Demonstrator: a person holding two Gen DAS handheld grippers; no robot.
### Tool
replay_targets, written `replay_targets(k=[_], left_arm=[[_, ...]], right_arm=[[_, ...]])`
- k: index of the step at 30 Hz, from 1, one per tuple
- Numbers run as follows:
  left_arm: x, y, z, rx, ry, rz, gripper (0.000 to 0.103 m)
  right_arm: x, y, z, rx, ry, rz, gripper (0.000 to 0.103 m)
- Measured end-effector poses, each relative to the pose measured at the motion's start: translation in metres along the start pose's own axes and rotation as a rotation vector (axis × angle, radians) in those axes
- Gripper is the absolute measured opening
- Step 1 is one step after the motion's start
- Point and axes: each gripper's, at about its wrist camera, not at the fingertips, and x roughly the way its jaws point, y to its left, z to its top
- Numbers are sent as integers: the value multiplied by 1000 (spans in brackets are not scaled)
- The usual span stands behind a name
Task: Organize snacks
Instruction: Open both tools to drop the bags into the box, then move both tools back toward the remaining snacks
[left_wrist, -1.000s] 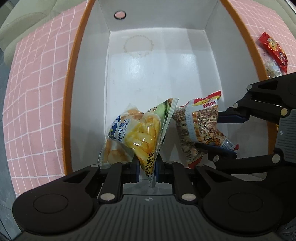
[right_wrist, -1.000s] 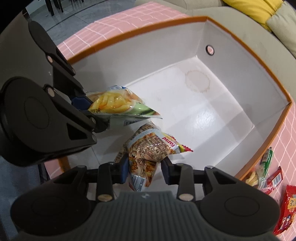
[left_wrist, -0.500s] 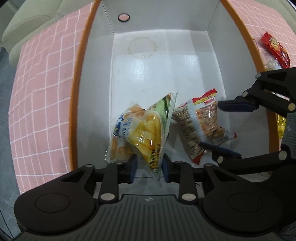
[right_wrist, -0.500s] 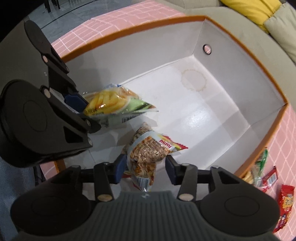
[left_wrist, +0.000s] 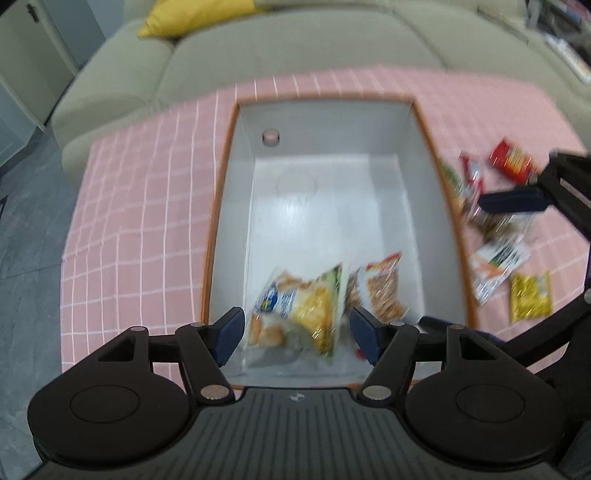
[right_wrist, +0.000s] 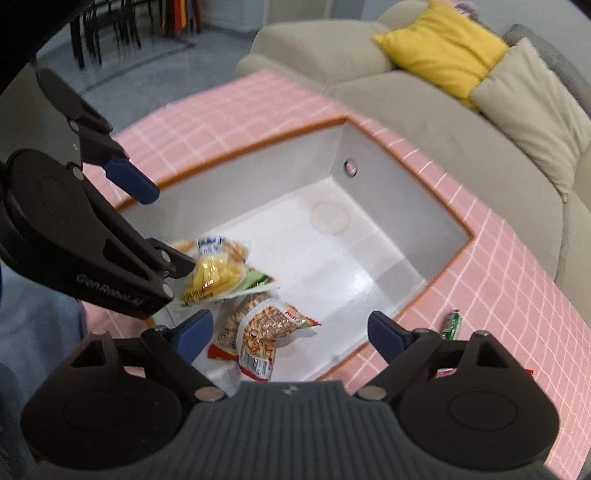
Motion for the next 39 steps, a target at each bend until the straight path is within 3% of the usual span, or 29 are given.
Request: replay_targets(k=[8,16,23,31,35,39], left_arm=[[-51,-36,-2,-7,-223,-27,78],[-65,-76,-6,-73,-313,-79,78],[-46,-123,-12,-57,-281,-150,74],[-10,-165,-25,-11,-220,-245,66],[7,-178,-30,2,-204,-283,65],[20,-187,-33,16,-187,-263,64]], right_arm=[[-61,-27,-29,140,-178,-31,92],[-94,-62,-77,299,-256,-93,92],[-99,-89,-130,437,-259,-144,92],[-82,-118,-192,588,-179,-156,92],[-68,-124,-209,593,-129,-170,85],[-51,-124,-222,583,-87,-176,81]])
